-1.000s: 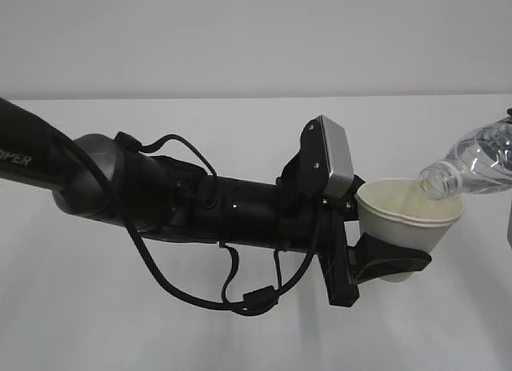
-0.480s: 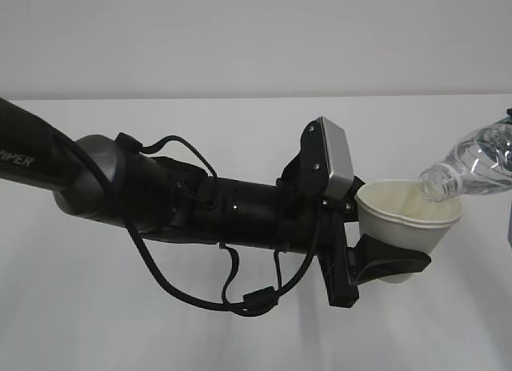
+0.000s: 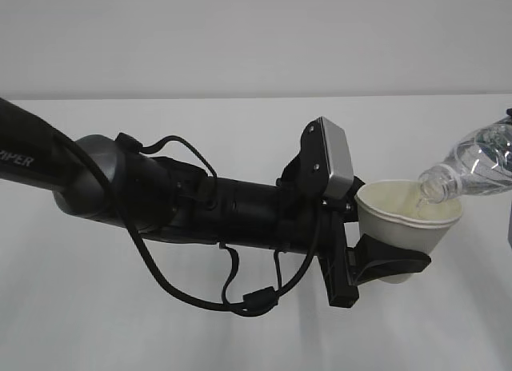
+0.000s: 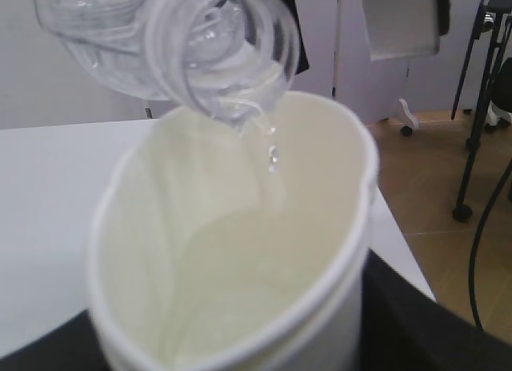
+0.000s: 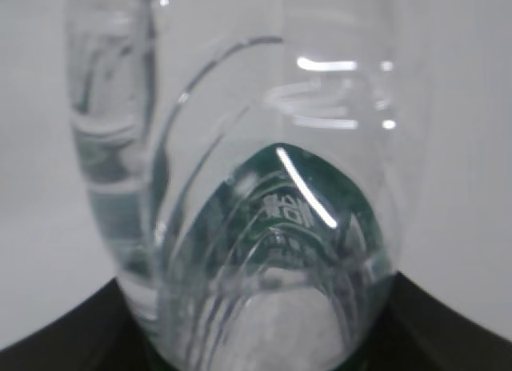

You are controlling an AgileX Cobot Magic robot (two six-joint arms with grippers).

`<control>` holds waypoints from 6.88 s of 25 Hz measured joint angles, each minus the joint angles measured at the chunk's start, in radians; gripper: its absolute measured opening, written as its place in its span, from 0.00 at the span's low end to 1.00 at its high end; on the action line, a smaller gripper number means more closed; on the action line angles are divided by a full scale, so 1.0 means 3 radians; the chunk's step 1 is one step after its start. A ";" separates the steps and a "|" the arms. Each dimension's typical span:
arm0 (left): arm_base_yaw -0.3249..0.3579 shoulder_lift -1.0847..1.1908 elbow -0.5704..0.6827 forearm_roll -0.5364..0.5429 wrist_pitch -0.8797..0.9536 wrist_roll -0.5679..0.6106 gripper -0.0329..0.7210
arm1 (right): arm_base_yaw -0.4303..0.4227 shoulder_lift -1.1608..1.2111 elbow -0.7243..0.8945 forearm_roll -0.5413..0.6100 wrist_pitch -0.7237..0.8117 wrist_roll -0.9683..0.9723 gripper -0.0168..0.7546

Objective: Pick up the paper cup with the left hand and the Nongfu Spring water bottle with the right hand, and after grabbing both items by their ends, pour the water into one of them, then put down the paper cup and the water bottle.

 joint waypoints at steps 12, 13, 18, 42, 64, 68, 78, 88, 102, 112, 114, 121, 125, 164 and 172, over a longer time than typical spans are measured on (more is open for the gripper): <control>0.0000 0.0000 0.0000 0.0000 0.0000 -0.0006 0.61 | 0.0000 0.0000 0.0000 0.0000 0.0000 -0.0005 0.60; 0.0000 0.0000 0.0000 0.0000 0.0000 -0.0006 0.61 | 0.0000 0.0000 0.0000 0.0000 0.0000 -0.0005 0.60; 0.0000 0.0000 0.0000 0.0000 0.0000 -0.0006 0.61 | 0.0000 0.0000 0.0000 0.0000 0.0000 -0.0012 0.60; 0.0000 0.0000 0.0000 0.0002 0.0000 -0.0007 0.61 | 0.0000 0.0000 -0.0008 0.0000 0.0006 -0.0054 0.60; 0.0000 0.0000 0.0000 0.0008 0.0000 -0.0007 0.61 | 0.0000 0.0000 -0.0008 0.0000 0.0006 -0.0059 0.60; 0.0000 0.0000 0.0000 0.0008 0.0000 -0.0007 0.61 | 0.0000 0.0000 -0.0008 0.0000 0.0006 -0.0059 0.60; 0.0000 0.0000 0.0000 0.0015 0.0000 -0.0012 0.61 | 0.0000 0.0000 -0.0008 0.0000 0.0006 -0.0066 0.60; 0.0000 0.0000 0.0000 0.0043 0.0000 -0.0012 0.61 | 0.0000 0.0000 -0.0008 0.0000 0.0006 -0.0066 0.60; 0.0000 0.0000 0.0000 0.0049 0.0000 -0.0012 0.61 | 0.0000 0.0000 -0.0008 0.0000 0.0006 -0.0079 0.60; 0.0000 0.0003 0.0000 0.0053 0.0000 -0.0019 0.61 | 0.0000 0.0000 -0.0058 0.0000 0.0021 -0.0092 0.60; 0.0000 0.0003 0.0000 0.0053 0.0000 -0.0019 0.61 | 0.0000 0.0000 -0.0058 0.0000 0.0021 -0.0092 0.60; 0.0000 0.0003 0.0000 0.0057 0.0000 -0.0024 0.61 | 0.0000 0.0000 -0.0058 -0.0016 0.0080 -0.0146 0.60; 0.0000 0.0003 0.0000 0.0062 0.0000 -0.0024 0.61 | 0.0000 0.0000 -0.0058 -0.0024 0.0082 -0.0150 0.60; 0.0000 0.0003 0.0000 0.0055 0.0019 -0.0024 0.61 | 0.0000 0.0000 -0.0058 -0.0025 0.0087 0.0290 0.60; 0.0000 0.0003 0.0000 0.0044 0.0019 -0.0024 0.61 | 0.0000 0.0000 -0.0058 -0.0065 0.0087 0.0768 0.60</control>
